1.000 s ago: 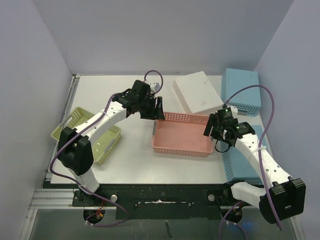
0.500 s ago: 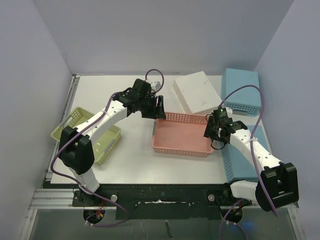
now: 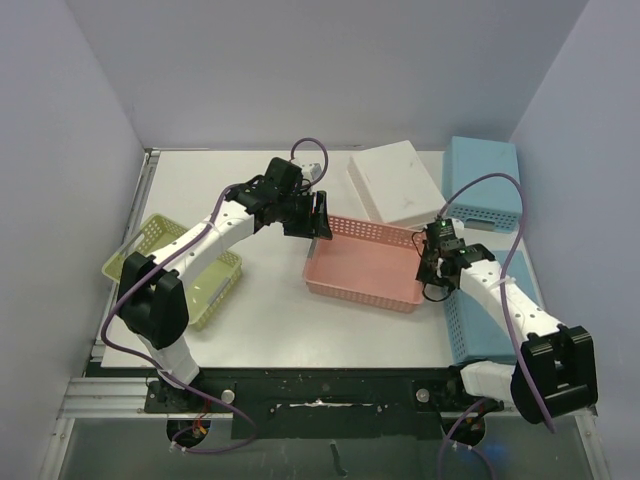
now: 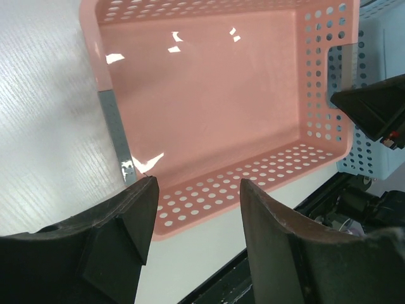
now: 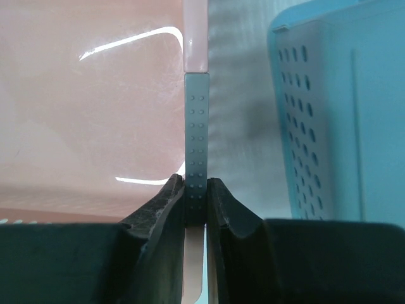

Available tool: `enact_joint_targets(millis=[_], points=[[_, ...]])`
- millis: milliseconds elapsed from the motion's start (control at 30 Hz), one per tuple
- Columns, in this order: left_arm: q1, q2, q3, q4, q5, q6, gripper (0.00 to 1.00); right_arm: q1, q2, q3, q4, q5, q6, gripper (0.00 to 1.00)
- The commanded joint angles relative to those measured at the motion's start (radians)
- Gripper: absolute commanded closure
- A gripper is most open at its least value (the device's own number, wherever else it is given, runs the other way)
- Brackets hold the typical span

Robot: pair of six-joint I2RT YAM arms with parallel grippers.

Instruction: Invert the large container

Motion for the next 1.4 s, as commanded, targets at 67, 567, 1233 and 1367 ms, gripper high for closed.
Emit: enact_joint_targets(millis=[67,567,1233,1367], points=[[-0.002,-0.006,0.02,0.026,0.025,-0.003,0.47,-0.005,-0.081,0.13,-0.099,0.083,-0.034,0.97],[-0.028,0.013,-0.02,0.087,0.112,-0.061,0.49,-0.005,-0.161,0.353,-0.226,0.047,-0.057,0.96],[-0.042,0.037,-0.013,0.095,0.126,-0.049,0.5,-0.004,-0.169,0.377,-0.25,0.039,-0.054,0.96],[-0.041,0.041,-0.011,0.094,0.134,-0.049,0.5,-0.004,-0.161,0.372,-0.245,0.036,-0.051,0.96]])
